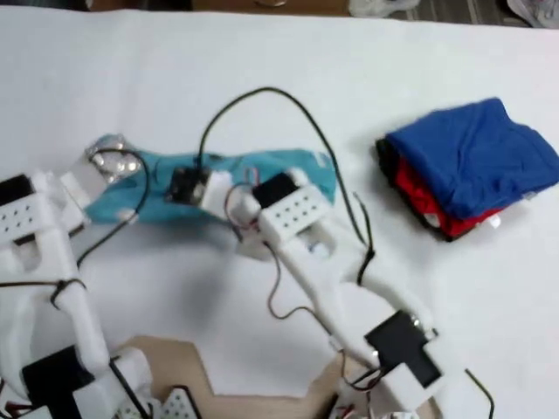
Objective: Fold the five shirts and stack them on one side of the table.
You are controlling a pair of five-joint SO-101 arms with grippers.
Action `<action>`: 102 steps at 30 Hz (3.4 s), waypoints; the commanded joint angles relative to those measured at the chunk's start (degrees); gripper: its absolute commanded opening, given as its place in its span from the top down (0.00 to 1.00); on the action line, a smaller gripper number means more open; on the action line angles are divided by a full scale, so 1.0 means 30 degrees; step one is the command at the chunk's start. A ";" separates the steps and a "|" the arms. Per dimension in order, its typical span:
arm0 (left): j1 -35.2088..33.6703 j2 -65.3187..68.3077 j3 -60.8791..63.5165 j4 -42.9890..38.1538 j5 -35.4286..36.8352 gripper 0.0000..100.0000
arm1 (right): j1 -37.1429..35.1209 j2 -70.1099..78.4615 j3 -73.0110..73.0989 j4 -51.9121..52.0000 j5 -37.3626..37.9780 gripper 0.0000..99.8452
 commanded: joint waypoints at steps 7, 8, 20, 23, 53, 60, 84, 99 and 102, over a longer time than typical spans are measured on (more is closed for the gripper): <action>-0.0117 -0.0879 -0.0132 -0.0147 -0.0176 0.98 | 0.0073 0.0923 -0.0088 -0.0718 0.0117 0.72; -0.0117 -0.0879 -0.0132 -0.0147 -0.0176 0.98 | 0.0073 0.1275 -0.0088 -0.0864 0.0117 0.72; -0.0117 -0.0879 -0.0132 -0.0029 -0.0205 0.98 | 0.1568 0.4586 -0.3370 -0.1919 0.0176 0.72; -0.0147 -0.0879 -0.0132 -0.0029 -0.0205 0.98 | 0.2154 0.5582 -0.5275 -0.1158 0.0176 0.72; -0.0117 -0.0879 -0.0132 -0.0147 -0.0234 0.98 | 0.5553 0.8308 -1.4388 0.4293 0.0234 0.98; 0.0029 -0.1055 -0.0601 -0.0029 -0.0088 0.98 | 0.4762 0.5495 -1.7055 0.6930 0.0234 0.98; 0.1143 -0.0938 -0.3150 0.2549 0.1641 0.98 | 0.3502 0.8220 -1.2689 0.4117 0.0234 0.76; 0.1143 -0.0938 -0.3062 0.2520 0.1114 0.98 | 0.3150 1.4608 -1.7495 0.4117 0.0234 0.67; 0.1143 -0.0938 -0.3062 0.2520 0.1114 0.98 | 0.3004 1.5516 -1.8139 0.4117 0.0234 0.67</action>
